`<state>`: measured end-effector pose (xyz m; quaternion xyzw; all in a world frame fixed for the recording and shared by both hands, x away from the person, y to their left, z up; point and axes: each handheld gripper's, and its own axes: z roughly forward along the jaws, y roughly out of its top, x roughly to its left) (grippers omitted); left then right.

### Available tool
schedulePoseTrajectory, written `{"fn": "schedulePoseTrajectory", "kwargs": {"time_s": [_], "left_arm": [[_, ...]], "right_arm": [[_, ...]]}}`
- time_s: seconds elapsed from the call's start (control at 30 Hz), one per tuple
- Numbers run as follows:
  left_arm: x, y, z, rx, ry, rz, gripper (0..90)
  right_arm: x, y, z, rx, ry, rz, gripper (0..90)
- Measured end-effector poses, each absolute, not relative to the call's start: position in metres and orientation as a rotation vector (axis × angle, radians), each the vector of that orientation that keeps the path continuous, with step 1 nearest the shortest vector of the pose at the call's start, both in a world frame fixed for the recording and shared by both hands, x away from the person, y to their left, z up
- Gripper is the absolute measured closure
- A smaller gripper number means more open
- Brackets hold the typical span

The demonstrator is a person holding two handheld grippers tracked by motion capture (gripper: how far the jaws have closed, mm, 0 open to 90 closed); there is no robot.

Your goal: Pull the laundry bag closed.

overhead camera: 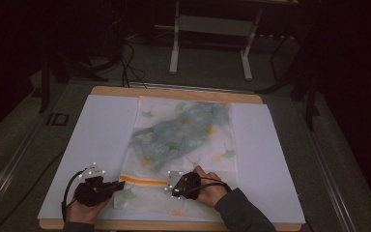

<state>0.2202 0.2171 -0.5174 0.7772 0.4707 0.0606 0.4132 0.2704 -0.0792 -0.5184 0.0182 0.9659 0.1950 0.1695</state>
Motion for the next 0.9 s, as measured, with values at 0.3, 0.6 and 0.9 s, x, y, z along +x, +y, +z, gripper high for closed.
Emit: {"fn": "schedulePoseTrajectory", "kwargs": {"time_s": [0.3, 0.6, 0.9], "left_arm": [[0.22, 0.217, -0.518, 1.952, 1.183, 0.149, 88.4], [0.22, 0.217, -0.518, 1.951, 1.185, 0.145, 88.4], [0.22, 0.218, -0.518, 1.951, 1.184, 0.147, 88.5]], "right_arm": [[0.272, -0.089, -0.518, 0.063, 2.742, 0.538, 90.0], [0.272, -0.1, -0.518, 0.078, 2.737, 0.526, 90.0], [0.271, -0.108, -0.518, 0.09, 2.732, 0.517, 90.0]]}}
